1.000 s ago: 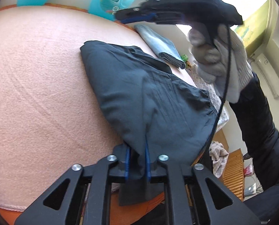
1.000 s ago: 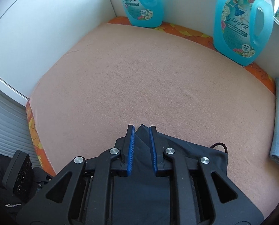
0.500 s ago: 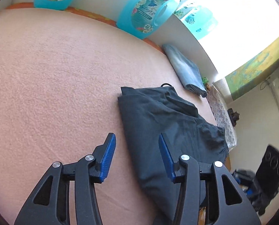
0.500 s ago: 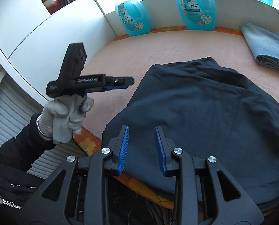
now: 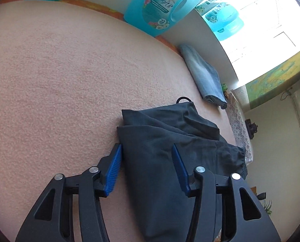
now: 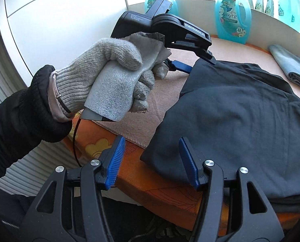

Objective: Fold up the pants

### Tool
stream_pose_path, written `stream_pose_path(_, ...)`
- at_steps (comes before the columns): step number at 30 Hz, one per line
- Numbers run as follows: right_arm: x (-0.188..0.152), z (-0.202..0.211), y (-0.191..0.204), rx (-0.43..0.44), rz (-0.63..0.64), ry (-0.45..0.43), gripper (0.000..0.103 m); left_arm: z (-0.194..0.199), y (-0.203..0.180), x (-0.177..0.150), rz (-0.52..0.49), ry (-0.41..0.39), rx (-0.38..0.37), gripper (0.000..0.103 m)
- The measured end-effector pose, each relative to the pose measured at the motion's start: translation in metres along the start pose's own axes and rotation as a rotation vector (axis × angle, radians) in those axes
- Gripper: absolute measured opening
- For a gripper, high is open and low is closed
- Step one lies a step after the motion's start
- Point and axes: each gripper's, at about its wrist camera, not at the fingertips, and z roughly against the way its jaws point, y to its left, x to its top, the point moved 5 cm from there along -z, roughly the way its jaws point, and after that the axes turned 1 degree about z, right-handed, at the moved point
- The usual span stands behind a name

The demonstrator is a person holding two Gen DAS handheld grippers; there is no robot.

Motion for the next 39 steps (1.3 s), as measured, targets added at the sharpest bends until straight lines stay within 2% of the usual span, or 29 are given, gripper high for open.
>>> stream_pose_path(1,0.0,-0.002,0.004,-0.028,0.01,-0.003,0.058,-0.002,0.0,0.001,-0.006,-0.001,0.001,0.019)
stream_pose_path(2,0.0,-0.002,0.009,-0.051,0.025,-0.007,0.058,-0.004,-0.001,0.004,-0.014,-0.004,0.0,0.013)
stream_pose_path(9,-0.008,-0.018,0.029,-0.191,0.091,0.023,0.062,0.0,-0.013,0.019,-0.069,-0.034,-0.019,0.008)
stream_pose_path(12,-0.01,-0.019,0.027,-0.188,0.068,0.027,0.062,0.003,-0.016,0.022,-0.11,-0.048,-0.001,0.008)
stream_pose_path(19,-0.007,-0.013,0.013,-0.182,0.025,0.024,0.022,0.001,-0.01,0.023,-0.115,-0.041,0.012,0.007)
stream_pose_path(21,-0.006,-0.011,0.014,-0.177,0.025,0.023,0.018,0.004,-0.01,0.021,-0.111,-0.043,0.003,0.007)
stream_pose_path(22,-0.006,-0.01,0.015,-0.178,0.031,0.023,0.017,0.005,-0.008,0.021,-0.102,-0.041,0.006,0.012)
stream_pose_path(23,-0.005,-0.009,0.017,-0.182,0.042,0.022,0.017,0.006,-0.005,0.022,-0.087,-0.038,0.013,0.025)
stream_pose_path(25,-0.001,-0.011,0.013,-0.188,0.06,0.018,0.016,0.012,0.0,0.021,-0.06,-0.041,0.001,0.039)
stream_pose_path(28,-0.001,-0.01,0.012,-0.177,0.054,0.016,0.015,0.012,0.008,0.016,-0.052,-0.024,0.035,0.044)
stream_pose_path(31,0.0,-0.011,0.01,-0.17,0.051,0.013,0.015,0.004,0.012,0.01,-0.044,0.006,0.044,0.044)
stream_pose_path(33,0.0,-0.011,0.011,-0.176,0.057,0.011,0.014,0.001,0.01,0.01,-0.051,-0.012,0.038,0.044)
stream_pose_path(34,0.0,-0.011,0.011,-0.178,0.06,0.01,0.014,-0.001,0.008,0.009,-0.055,-0.012,0.035,0.042)
stream_pose_path(35,0.0,-0.009,0.012,-0.177,0.059,0.008,0.014,-0.004,0.005,0.009,-0.058,-0.011,0.026,0.036)
stream_pose_path(36,0.001,-0.008,0.012,-0.176,0.059,0.006,0.013,-0.007,0.003,0.008,-0.064,-0.002,0.017,0.023)
stream_pose_path(37,0.001,-0.006,0.013,-0.176,0.06,0.002,0.012,-0.009,0.0,0.007,-0.072,0.003,0.014,0.004)
stream_pose_path(39,0.003,0.001,0.012,-0.163,0.046,-0.013,0.011,-0.007,-0.006,0.007,-0.081,-0.012,-0.003,0.004)
